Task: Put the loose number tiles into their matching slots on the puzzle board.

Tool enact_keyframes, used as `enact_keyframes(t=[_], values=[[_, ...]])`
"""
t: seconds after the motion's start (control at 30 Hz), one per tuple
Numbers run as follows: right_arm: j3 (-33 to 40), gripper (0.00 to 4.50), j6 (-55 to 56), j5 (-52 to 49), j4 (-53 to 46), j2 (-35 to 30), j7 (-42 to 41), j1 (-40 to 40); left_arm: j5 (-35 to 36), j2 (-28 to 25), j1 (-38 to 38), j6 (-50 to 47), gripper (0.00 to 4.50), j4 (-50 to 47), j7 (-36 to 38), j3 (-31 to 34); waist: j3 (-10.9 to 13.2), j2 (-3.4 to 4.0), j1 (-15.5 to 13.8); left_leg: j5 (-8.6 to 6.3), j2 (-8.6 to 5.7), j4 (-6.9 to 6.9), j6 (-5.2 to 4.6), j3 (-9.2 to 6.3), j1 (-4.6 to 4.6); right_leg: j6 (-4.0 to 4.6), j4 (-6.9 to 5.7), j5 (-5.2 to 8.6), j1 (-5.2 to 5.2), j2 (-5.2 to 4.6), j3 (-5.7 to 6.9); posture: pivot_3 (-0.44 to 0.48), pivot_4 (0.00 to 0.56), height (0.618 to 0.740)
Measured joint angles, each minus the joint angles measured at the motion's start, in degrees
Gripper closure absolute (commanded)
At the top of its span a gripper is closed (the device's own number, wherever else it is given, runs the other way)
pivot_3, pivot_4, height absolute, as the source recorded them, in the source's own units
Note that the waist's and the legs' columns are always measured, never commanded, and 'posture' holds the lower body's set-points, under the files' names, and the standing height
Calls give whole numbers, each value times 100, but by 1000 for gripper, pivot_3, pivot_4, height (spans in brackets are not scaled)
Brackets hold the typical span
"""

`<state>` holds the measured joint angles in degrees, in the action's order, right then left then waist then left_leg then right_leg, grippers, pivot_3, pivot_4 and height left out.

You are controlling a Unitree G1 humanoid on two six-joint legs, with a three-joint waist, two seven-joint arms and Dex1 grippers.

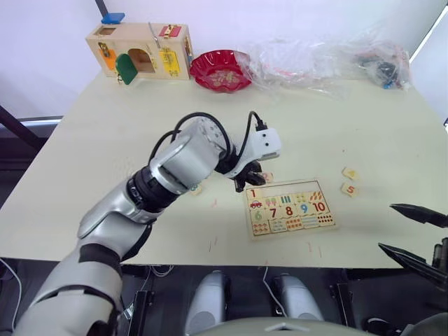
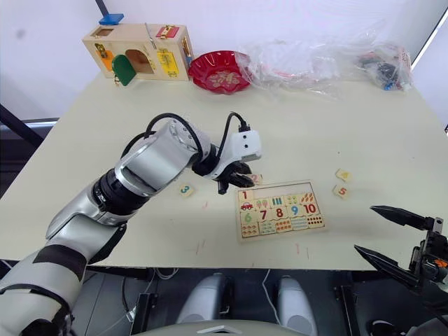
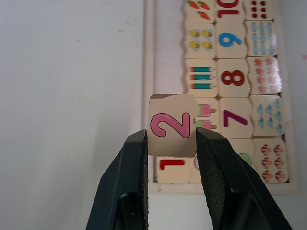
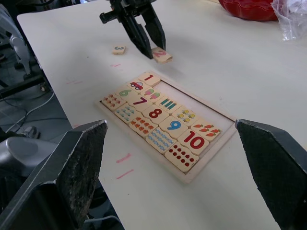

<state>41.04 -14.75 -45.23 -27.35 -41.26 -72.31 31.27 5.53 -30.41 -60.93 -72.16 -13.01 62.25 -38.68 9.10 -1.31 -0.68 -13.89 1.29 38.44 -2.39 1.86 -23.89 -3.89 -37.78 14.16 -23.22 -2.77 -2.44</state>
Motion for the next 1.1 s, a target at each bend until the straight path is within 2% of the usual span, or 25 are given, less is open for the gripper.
enact_keyframes(t=[0.17,0.47,1.1], values=[[1,0,13,-18,91,3,-51,-2,147,213,-154,-338,3376,-14,-281,-299,0,0,-10,0,-2,0,0,0,-1,0,1,0,0,-1,0,0,150,740],[229,0,414,-159,105,187,-488,139,146,358,-215,-295,3376,168,-786,-691,1,2,-9,0,-2,0,0,-1,-1,0,1,0,0,-1,0,0,150,740],[244,0,601,-156,82,383,-362,236,134,449,-214,-107,3376,374,-1184,-1144,1,3,-10,0,-2,0,0,-1,-1,2,1,1,0,-2,0,0,150,740]])
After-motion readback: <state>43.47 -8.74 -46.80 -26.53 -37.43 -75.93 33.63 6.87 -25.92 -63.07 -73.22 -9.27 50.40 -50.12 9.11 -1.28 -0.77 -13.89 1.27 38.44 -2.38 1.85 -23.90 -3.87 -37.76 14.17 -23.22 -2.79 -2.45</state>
